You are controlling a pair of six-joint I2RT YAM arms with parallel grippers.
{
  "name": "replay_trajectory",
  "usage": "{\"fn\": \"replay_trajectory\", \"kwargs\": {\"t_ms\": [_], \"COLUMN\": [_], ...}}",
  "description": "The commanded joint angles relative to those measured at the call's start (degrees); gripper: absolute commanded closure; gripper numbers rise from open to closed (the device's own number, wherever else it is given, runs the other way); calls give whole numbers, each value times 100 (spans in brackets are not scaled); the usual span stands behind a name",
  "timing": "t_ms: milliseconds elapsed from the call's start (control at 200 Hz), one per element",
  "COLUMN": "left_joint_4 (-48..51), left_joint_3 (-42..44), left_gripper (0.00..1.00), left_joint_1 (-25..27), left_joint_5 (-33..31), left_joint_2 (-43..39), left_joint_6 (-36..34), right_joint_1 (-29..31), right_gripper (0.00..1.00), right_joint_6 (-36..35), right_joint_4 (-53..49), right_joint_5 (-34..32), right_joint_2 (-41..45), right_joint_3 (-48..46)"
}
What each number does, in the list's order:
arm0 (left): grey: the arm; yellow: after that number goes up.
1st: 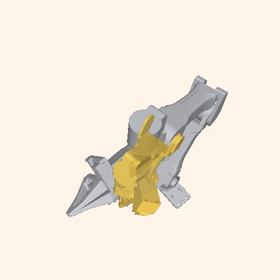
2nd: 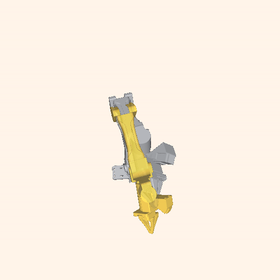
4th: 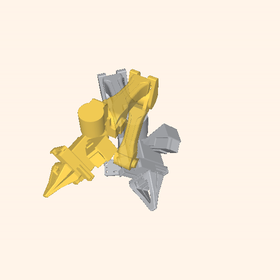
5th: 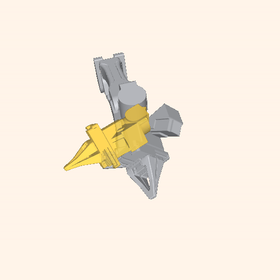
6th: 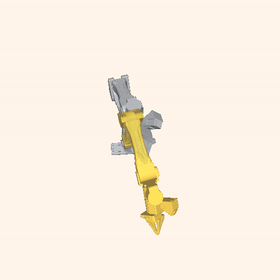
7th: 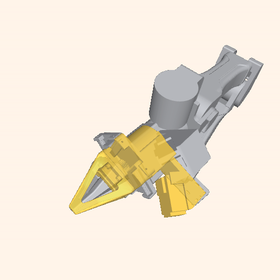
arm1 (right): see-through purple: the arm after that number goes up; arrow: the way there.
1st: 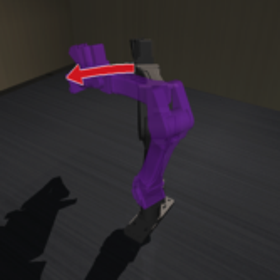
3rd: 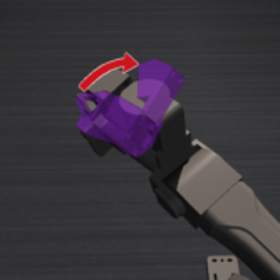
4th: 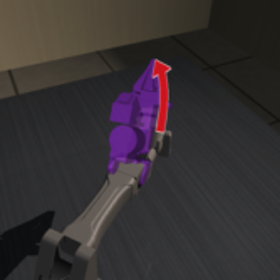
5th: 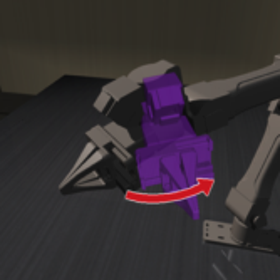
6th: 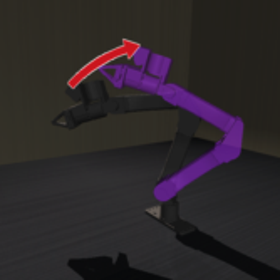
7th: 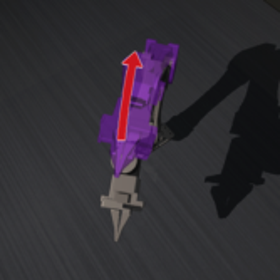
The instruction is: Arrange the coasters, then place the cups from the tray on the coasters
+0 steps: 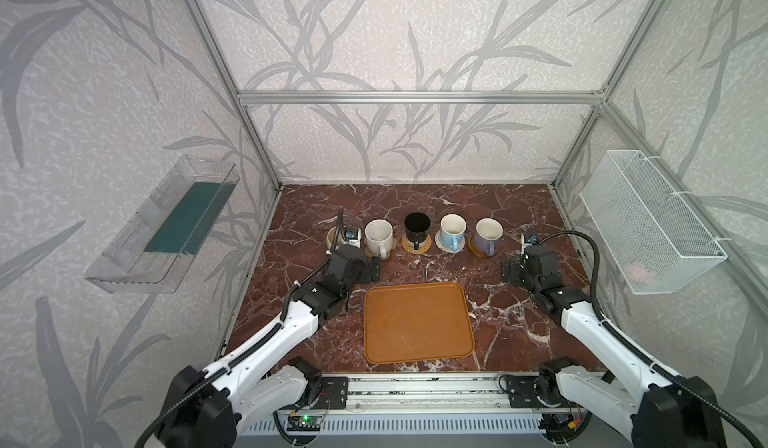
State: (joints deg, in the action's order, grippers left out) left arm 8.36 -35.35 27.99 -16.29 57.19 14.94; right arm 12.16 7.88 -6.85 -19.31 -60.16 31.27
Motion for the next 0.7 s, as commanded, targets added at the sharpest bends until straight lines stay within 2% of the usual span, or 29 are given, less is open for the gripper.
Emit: {"fn": "replay_trajectory", "kwargs": {"t_ms": [0,95,190,340,395,605,695], "left_joint_4": [-471,-892,-1262,-2395,-2785,-3929,-4277], "left_joint_3": [173,406,623,1066,1199,1508,1614], "left_gripper": [1,1,1,1,1,1,1], "left_joint_1": [-340,-420,-497,-595,-713,-1246,-1651], "left_joint_5": [-549,-964,-1481,-1605,-1679,-1387,-1081], "left_joint_2": [-184,-169,-142,69,216,866,1068], "left_joint_6": [-591,-927,-875,-1615,-1586,-1827,-1599], "right_joint_1": [-88,-91,-107,-193,-245,-287,-333], "right_gripper": [1,1,1,1,1,1,1], "right_joint_6": [-265,-435,-664,-885,-860,-1016,-1055], "right_joint_4": [834,1067,1759,3149,3421,4222,4633], "right_joint_5": [-457,-446,-353,-79,60,81,178], "right_joint_2": [-406,-774,-967,-1117,-1217,-1581,-1700], "right_joint_3": [64,56,-224,-757,-814,-879,-963]}}
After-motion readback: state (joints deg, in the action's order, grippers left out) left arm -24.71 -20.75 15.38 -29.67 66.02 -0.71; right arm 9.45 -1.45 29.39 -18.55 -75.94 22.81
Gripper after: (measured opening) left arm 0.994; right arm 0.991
